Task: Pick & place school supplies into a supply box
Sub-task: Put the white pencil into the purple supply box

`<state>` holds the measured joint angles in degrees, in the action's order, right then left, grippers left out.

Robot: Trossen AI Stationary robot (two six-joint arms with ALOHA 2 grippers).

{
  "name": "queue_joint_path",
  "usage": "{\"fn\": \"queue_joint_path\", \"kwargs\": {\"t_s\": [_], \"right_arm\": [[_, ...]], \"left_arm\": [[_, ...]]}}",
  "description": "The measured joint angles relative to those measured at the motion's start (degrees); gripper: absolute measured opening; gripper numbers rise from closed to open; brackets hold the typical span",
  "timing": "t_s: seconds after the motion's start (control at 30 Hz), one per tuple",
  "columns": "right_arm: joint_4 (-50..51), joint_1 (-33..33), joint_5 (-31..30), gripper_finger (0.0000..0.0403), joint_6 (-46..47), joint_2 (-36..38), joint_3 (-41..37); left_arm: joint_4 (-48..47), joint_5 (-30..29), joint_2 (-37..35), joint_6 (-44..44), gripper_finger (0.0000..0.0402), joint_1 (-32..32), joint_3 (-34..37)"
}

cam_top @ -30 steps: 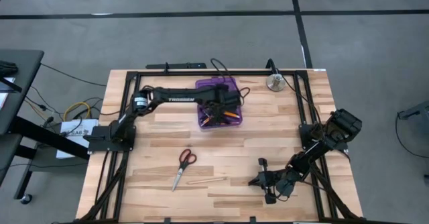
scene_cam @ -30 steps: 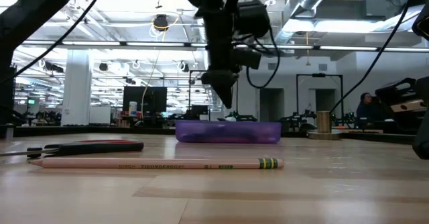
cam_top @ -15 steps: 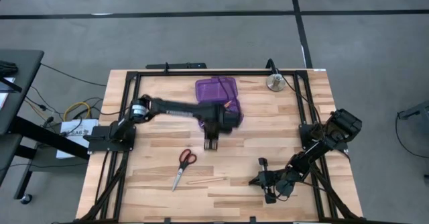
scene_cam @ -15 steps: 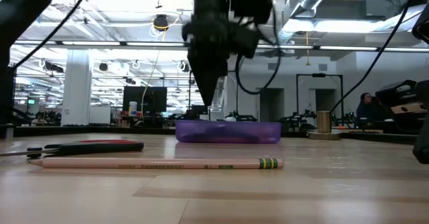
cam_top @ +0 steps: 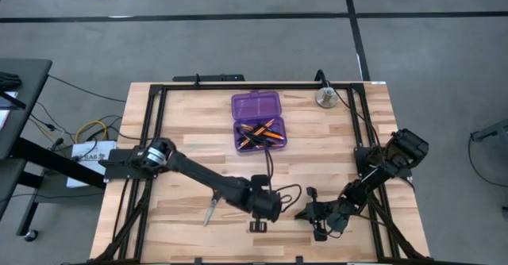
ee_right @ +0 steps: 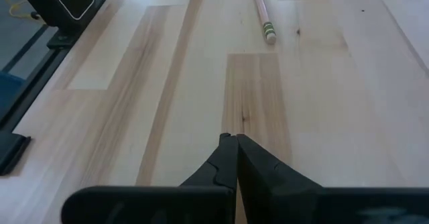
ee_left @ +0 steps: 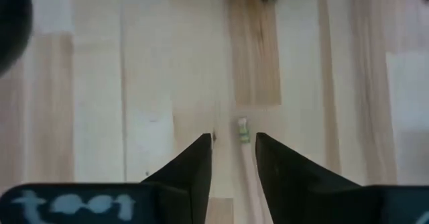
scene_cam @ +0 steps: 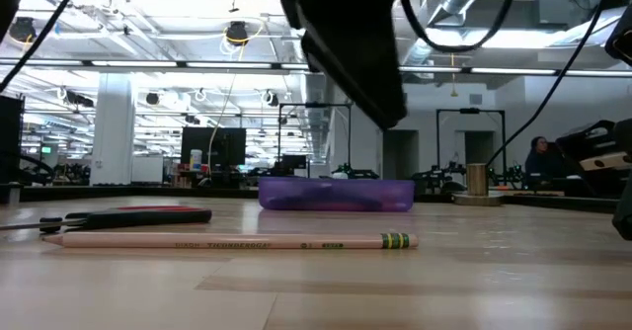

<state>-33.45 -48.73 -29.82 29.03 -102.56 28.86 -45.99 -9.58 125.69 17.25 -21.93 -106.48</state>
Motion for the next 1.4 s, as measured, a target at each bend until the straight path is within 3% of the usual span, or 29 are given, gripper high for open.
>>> {"fn": "queue_joint_path", "kwargs": {"t_s": [0.2,0.47,0.87,1.03,1.2,1.4], "right_arm": [[0.0,0.0,0.1,0.0001,1.0,0.0,0.0],[0.0,-0.8,1.4,0.0001,1.6,0.0,0.0],[0.3,-1.1,1.4,0.0001,1.6,0.0,-0.1],[0.3,-1.1,1.4,0.0001,1.4,0.0,-0.1],[0.4,-1.1,1.4,0.0001,1.0,0.0,-0.1],[0.4,-1.0,1.4,0.0001,1.0,0.0,-0.1]], "left_arm": [[1.8,-1.8,0.8,3.8,0.0133,-0.9,0.0],[3.8,1.4,5.0,4.8,0.0166,-1.0,0.0],[2.5,1.6,10.6,6.0,0.0169,-0.4,-0.4],[2.5,2.0,11.6,7.8,0.013,-0.1,-0.6],[2.3,2.4,11.6,8.9,0.0024,0.5,-0.7],[3.6,3.3,11.7,10.5,0.0008,1.2,-0.9]]}}
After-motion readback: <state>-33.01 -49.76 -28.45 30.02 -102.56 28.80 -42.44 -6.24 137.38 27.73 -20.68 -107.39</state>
